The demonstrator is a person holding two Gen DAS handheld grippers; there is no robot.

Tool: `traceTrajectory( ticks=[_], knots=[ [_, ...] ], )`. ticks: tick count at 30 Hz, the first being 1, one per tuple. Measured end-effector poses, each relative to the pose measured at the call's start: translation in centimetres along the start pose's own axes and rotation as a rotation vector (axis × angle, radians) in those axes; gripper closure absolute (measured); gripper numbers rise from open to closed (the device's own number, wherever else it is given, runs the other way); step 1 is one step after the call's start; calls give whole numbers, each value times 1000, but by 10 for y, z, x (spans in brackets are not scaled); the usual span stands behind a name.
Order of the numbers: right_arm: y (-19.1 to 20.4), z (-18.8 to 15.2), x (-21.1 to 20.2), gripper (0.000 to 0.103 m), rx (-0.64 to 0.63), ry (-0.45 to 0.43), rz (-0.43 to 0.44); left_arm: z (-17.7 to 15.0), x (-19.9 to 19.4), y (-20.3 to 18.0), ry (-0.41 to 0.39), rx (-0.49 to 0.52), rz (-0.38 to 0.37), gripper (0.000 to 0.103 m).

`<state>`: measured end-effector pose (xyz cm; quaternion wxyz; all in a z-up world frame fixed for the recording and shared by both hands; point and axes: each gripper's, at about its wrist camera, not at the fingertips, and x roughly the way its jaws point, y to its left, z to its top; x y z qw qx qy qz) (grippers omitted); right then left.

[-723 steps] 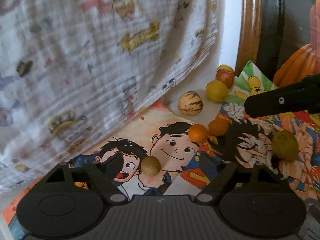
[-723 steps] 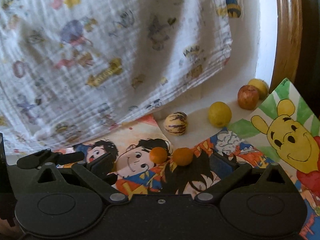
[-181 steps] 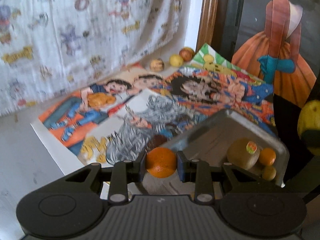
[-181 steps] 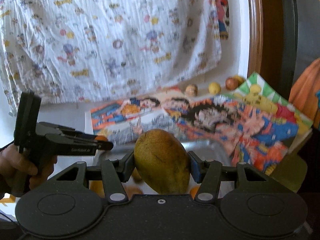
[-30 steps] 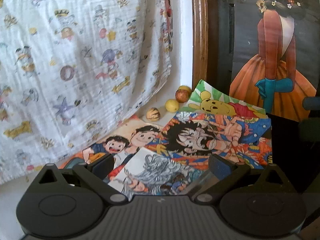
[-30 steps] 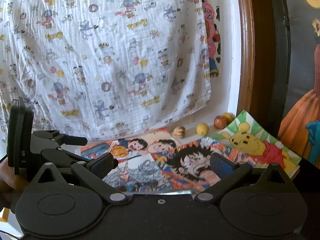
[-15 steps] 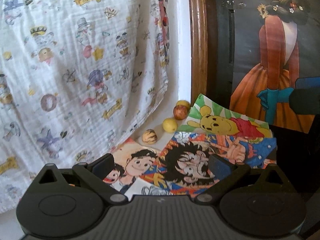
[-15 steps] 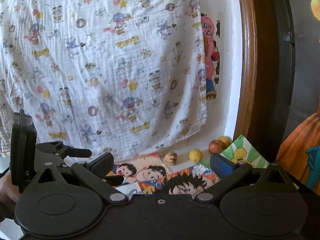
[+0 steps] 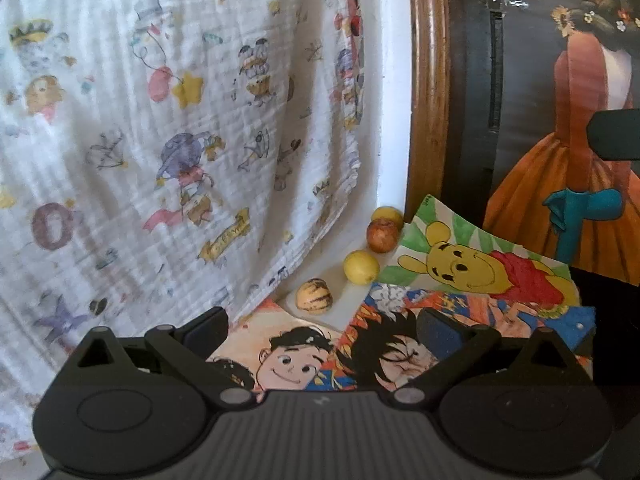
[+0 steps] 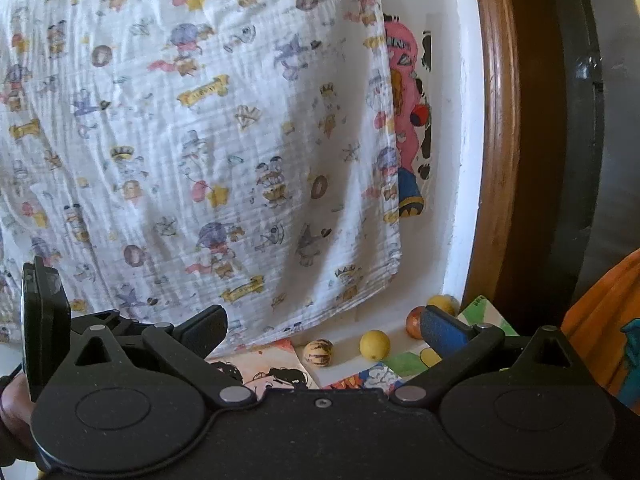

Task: Organize fruits
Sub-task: 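Move both open grippers toward the striped melon and lemon by the wall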

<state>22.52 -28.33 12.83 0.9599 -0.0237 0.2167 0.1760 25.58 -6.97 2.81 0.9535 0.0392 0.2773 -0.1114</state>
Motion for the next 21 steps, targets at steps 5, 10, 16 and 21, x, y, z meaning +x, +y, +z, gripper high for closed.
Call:
traceTrajectory(
  ticks=[5, 10, 16, 21],
  knots=[
    [-12, -1, 41, 1, 10, 35, 1, 8, 29, 5, -13, 4, -12, 0],
    [-29, -4, 85, 1, 25, 83, -7, 9, 67, 10, 8, 1, -10, 0],
    [-52, -8, 144, 1, 59, 162, -12, 7, 118, 5, 44, 10, -27, 0],
    [-64, -16, 184, 1, 97, 204, -9, 3, 158, 10, 77, -71, -66, 0]
  ],
)
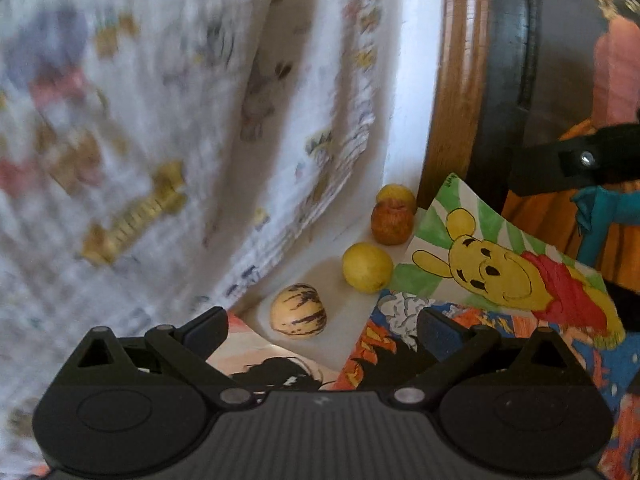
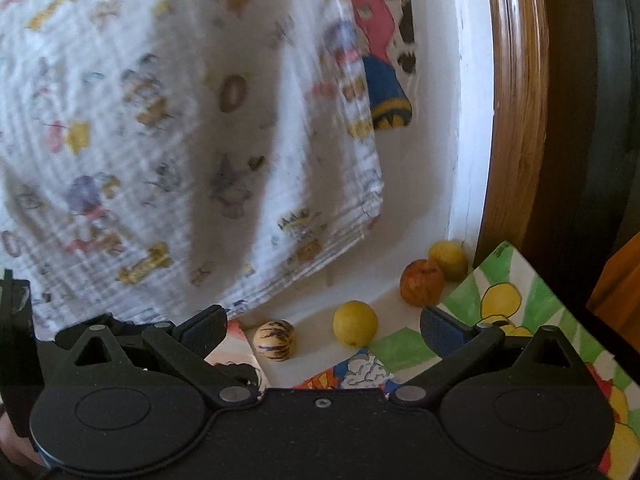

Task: Organize fruits
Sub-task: 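Move both open grippers toward the striped melon and lemon by the wall, then grasp the striped pepino melon with the left gripper while the right gripper grasps the lemon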

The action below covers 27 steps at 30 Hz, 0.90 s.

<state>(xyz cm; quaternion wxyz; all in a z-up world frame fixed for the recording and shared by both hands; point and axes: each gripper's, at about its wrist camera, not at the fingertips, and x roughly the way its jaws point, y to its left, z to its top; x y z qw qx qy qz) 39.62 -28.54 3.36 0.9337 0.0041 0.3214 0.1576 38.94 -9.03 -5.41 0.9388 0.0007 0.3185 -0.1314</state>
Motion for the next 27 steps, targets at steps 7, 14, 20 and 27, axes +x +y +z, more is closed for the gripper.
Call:
traceTrajectory(
  ticks=[7, 14, 20, 27],
  knots=[
    [-11, -2, 45, 0, 17, 38, -4, -5, 56, 2, 32, 0, 68, 1],
    [-23, -6, 75, 0, 34, 56, 0, -10, 92, 0, 60, 2, 95, 7],
    [-28, -8, 94, 0, 48, 77, 6, -12, 117, 13, 97, -90, 61, 23],
    [-31, -10, 106, 0, 51, 89, 13, -16, 128, 9, 94, -69, 81, 35]
  ],
)
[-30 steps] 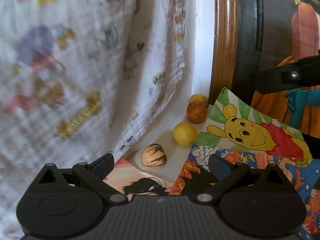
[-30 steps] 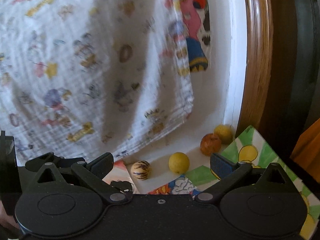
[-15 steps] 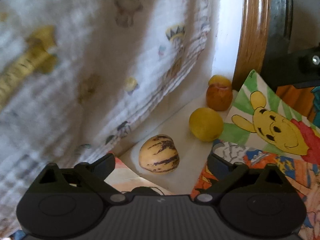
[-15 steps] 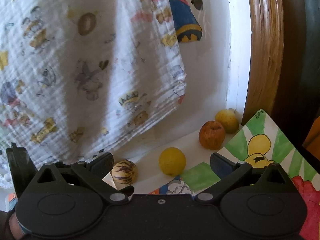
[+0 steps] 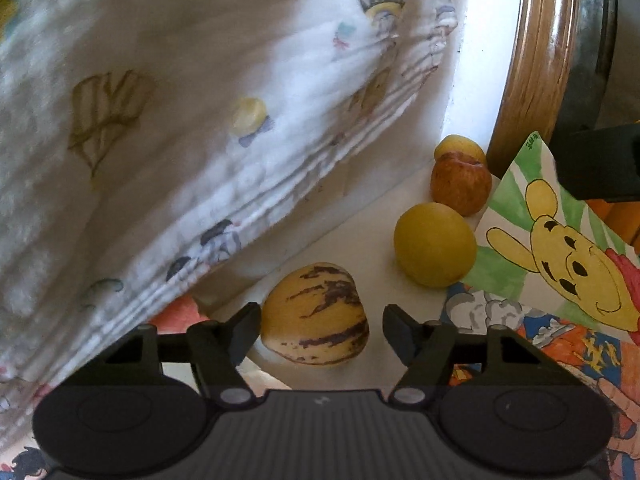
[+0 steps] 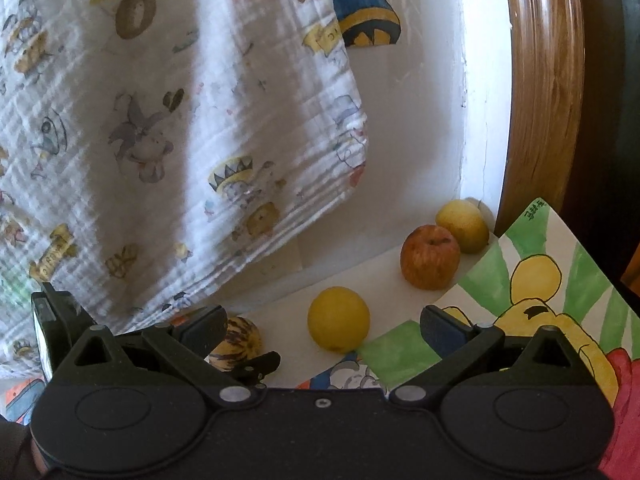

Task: Organize fruits
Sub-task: 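Grasp the striped pepino melon with the left gripper while the right gripper grasps the lemon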

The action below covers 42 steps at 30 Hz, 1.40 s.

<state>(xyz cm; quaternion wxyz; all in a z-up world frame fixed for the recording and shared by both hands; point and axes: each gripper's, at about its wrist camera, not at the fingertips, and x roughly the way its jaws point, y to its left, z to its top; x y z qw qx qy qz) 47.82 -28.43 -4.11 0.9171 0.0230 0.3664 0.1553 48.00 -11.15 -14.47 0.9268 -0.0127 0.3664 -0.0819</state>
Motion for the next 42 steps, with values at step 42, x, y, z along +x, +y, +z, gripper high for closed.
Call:
traceTrajectory(
  ticks=[42],
  knots=[
    [17, 5, 119, 33, -297, 252, -24, -35, -102, 37, 32, 29, 15, 49]
  ],
)
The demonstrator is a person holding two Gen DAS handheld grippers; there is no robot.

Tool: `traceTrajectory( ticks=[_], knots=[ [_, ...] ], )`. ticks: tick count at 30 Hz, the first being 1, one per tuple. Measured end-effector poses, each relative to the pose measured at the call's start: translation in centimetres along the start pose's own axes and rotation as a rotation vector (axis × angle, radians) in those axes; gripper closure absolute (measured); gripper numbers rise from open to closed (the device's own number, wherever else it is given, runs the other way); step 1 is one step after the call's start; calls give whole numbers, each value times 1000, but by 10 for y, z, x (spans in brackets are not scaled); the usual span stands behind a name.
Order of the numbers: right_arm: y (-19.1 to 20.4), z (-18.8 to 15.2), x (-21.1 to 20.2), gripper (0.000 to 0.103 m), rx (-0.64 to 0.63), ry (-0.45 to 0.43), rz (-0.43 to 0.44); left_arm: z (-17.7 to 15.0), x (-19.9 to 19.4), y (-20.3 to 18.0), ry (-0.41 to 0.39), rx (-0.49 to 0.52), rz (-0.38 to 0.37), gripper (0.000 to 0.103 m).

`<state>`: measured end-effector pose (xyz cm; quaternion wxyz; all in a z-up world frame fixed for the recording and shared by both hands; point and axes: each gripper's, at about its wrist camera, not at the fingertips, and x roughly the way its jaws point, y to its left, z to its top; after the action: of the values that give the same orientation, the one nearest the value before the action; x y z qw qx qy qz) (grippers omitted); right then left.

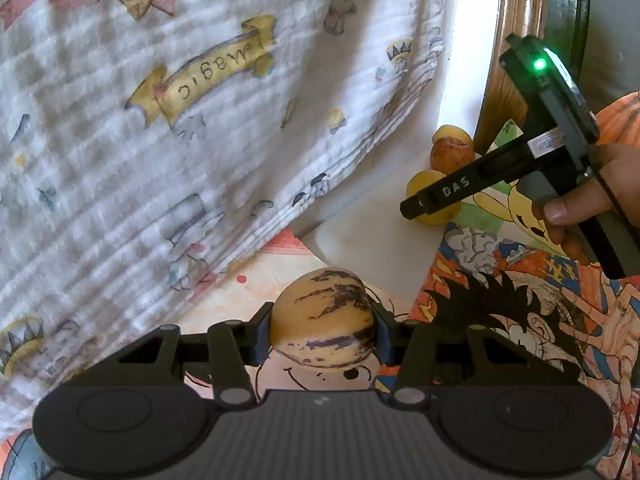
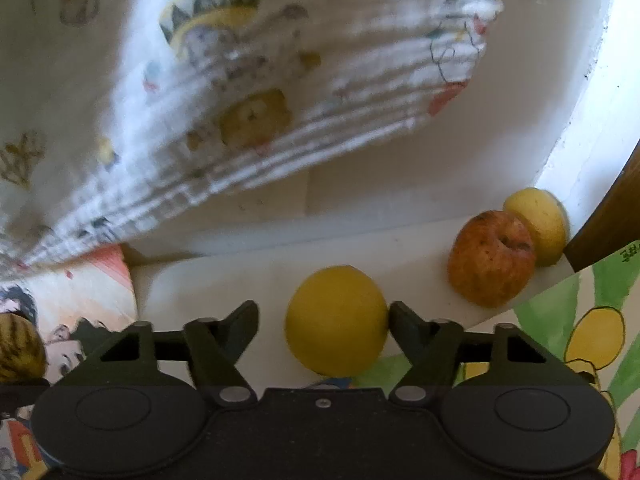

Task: Organize fruits
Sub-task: 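Grasp the striped pepino melon with the left gripper while the right gripper grasps the lemon, then lift and carry the striped melon and lemon in both grippers over the tray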

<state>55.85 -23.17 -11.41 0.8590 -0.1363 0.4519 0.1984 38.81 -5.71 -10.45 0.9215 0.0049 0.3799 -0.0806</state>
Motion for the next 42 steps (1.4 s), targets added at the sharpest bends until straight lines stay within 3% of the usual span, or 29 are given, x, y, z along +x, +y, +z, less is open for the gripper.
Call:
traceTrajectory(
  ticks=[1, 2, 8, 16, 28, 34, 42],
  knots=[
    [0, 0, 3, 35, -5, 16, -6, 0, 1, -1, 1, -1, 1, 49],
    [2, 0, 5, 45, -22, 16, -29, 0, 1, -1, 1, 1, 2, 49],
    [12, -7, -2, 46, -38, 16, 13, -3, 2, -1, 3, 1, 15, 49],
    [45, -26, -43, 46, -56, -11, 77, -4, -5, 2, 5, -19, 30, 49],
    [92, -49, -116, 46, -53, -76, 156, -6, -49, 3, -26, -20, 53, 49],
    [111, -55, -179, 46, -18, -165, 181, -7, -95, 0, -67, -17, 52, 49],
    [135, -64, -308, 46, -27, -346, 176, 1, -180, -11, -187, 9, 30, 49]
  ],
)
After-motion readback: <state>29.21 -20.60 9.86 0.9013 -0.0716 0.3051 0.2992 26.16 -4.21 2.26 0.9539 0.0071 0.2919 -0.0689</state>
